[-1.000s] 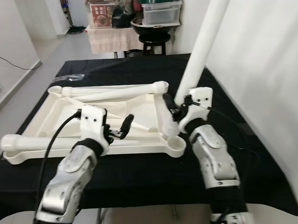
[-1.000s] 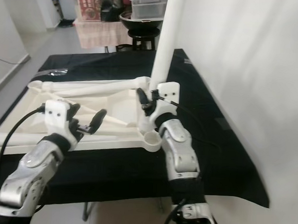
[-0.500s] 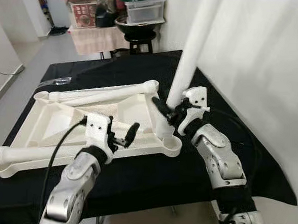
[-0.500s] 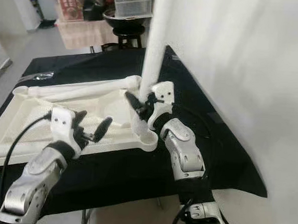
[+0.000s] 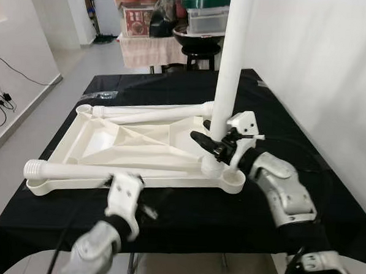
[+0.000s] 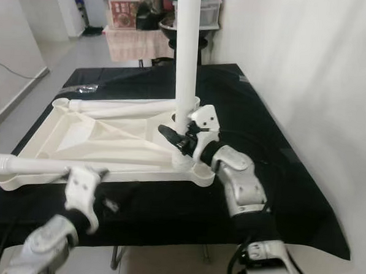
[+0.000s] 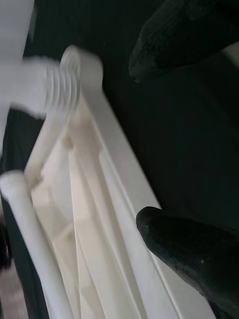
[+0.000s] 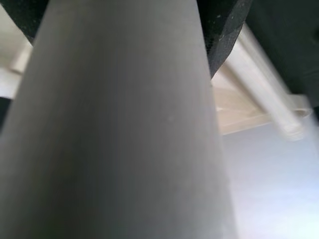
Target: Building children table
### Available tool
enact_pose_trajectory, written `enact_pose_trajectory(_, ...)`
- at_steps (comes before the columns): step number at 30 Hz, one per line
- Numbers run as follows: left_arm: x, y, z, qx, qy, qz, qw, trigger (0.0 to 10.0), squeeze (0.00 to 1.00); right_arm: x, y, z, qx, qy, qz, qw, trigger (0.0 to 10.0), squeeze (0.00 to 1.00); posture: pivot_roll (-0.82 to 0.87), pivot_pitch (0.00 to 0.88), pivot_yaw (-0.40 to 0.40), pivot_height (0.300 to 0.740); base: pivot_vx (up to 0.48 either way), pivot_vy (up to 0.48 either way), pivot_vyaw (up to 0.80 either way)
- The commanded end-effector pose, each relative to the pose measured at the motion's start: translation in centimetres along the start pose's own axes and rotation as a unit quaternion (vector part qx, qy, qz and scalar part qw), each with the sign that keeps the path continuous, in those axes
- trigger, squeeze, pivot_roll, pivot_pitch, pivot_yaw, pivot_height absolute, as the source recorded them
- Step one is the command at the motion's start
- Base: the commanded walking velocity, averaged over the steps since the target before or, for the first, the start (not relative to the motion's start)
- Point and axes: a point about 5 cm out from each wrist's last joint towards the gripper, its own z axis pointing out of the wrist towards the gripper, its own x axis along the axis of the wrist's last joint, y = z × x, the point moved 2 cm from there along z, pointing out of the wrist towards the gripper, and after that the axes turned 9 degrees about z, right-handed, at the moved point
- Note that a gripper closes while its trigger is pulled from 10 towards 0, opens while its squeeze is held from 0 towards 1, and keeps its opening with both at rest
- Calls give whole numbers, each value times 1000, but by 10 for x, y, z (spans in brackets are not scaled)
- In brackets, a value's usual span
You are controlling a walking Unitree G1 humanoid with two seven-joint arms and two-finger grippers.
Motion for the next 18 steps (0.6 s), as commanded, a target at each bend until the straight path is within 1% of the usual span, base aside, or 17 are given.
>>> enact_pose_trajectory(1, 6, 3, -2, -15, 10, 16, 1000, 10000, 0, 7, 0, 1, 45, 13, 19, 999, 10000, 0, -13, 56, 47, 740, 0, 0, 0)
enact_pose_trajectory(2, 8, 5, -5, -18, 12, 16, 1000, 10000, 0, 8, 1, 0, 56, 16, 24, 998, 10000, 0, -4, 71, 46, 740, 0, 0, 0)
enact_pose_trajectory(3, 15, 9, -15, -33, 17, 24, 999, 10000, 0, 19, 3, -7, 87, 18, 9, 996, 10000, 0, 19, 133, 54, 740, 0, 0, 0)
enact_pose_trajectory(5, 15, 9, -15, -33, 17, 24, 999, 10000, 0, 19, 3, -7, 87, 18, 9, 996, 10000, 0, 19, 133, 54, 740, 0, 0, 0)
enact_pose_trajectory(7, 20, 12, -22, -44, 19, 37, 998, 10000, 0, 28, 8, -9, 100, 18, -2, 995, 10000, 0, 22, 160, 61, 740, 0, 0, 0)
enact_pose_trajectory(8, 20, 12, -22, -44, 19, 37, 998, 10000, 0, 28, 8, -9, 100, 18, -2, 995, 10000, 0, 22, 160, 61, 740, 0, 0, 0)
enact_pose_trajectory(9, 23, 13, -27, -49, 21, 42, 998, 10000, 0, 32, 9, -10, 100, 19, -7, 995, 10000, 0, 26, 181, 69, 740, 0, 0, 0)
enact_pose_trajectory(10, 25, 14, -29, -51, 22, 48, 997, 10000, 0, 35, 11, -11, 102, 20, -10, 995, 10000, 0, 26, 181, 69, 740, 0, 0, 0)
enact_pose_trajectory(13, 28, 13, -32, -49, 24, 54, 997, 10000, 0, 41, 12, -13, 107, 29, -10, 994, 10000, 0, 34, 207, 78, 740, 0, 0, 0)
enact_pose_trajectory(15, 32, 12, -38, -45, 25, 67, 996, 10000, 0, 48, 16, -19, 123, 41, -8, 992, 10000, 0, 45, 230, 87, 740, 0, 0, 0)
enact_pose_trajectory(18, 34, 16, -47, -64, 20, 60, 996, 10000, 0, 52, 19, -26, 138, 36, -18, 990, 10000, 0, 46, 251, 96, 740, 0, 0, 0)
